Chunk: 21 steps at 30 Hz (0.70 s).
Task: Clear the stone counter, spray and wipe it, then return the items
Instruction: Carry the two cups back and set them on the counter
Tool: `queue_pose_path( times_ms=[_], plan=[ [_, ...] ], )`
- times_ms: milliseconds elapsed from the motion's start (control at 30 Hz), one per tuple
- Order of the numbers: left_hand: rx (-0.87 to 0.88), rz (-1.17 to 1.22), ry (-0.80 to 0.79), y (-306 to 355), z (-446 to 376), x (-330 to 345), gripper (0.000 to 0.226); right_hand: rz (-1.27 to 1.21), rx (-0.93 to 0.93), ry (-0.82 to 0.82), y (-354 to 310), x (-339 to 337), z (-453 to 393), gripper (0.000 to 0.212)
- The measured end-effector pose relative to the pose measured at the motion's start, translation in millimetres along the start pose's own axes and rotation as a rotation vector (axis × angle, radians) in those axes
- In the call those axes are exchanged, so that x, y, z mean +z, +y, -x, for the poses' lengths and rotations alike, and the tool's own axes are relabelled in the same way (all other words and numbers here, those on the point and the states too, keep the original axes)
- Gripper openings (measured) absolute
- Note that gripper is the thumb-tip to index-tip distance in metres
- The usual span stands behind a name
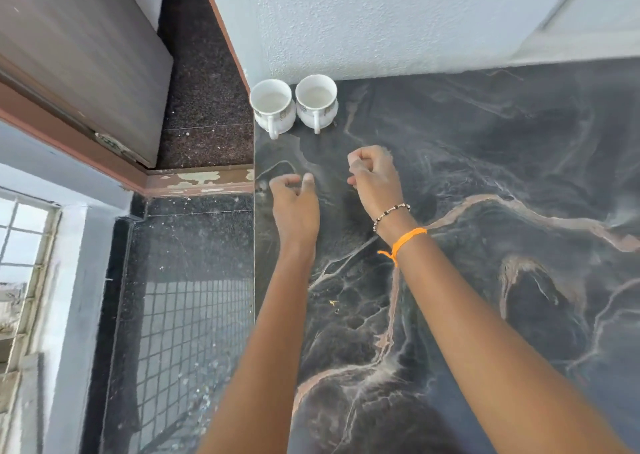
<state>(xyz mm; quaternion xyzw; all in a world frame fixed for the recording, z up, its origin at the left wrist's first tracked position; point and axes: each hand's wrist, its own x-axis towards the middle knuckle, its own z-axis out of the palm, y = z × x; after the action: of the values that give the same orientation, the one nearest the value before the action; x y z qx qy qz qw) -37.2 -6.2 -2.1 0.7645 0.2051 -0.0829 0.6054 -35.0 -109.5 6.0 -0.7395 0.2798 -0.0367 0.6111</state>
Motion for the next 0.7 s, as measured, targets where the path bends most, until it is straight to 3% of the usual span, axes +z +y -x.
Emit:
queue_pose_path(
  times_ms=[200,400,700],
  plan=[
    [0.028,0.023,-0.274,-7,100,49,0.010,-0.147,0.038,0.017,9,-95,64,0.008],
    [0.138,0.009,-0.400,0,204,120,0.017,-0.230,0.064,0.151,34,-224,123,0.010],
    [0.201,-0.006,-0.737,-3,379,262,0.017,-0.303,0.042,0.424,92,-443,201,0.013]
  ],
)
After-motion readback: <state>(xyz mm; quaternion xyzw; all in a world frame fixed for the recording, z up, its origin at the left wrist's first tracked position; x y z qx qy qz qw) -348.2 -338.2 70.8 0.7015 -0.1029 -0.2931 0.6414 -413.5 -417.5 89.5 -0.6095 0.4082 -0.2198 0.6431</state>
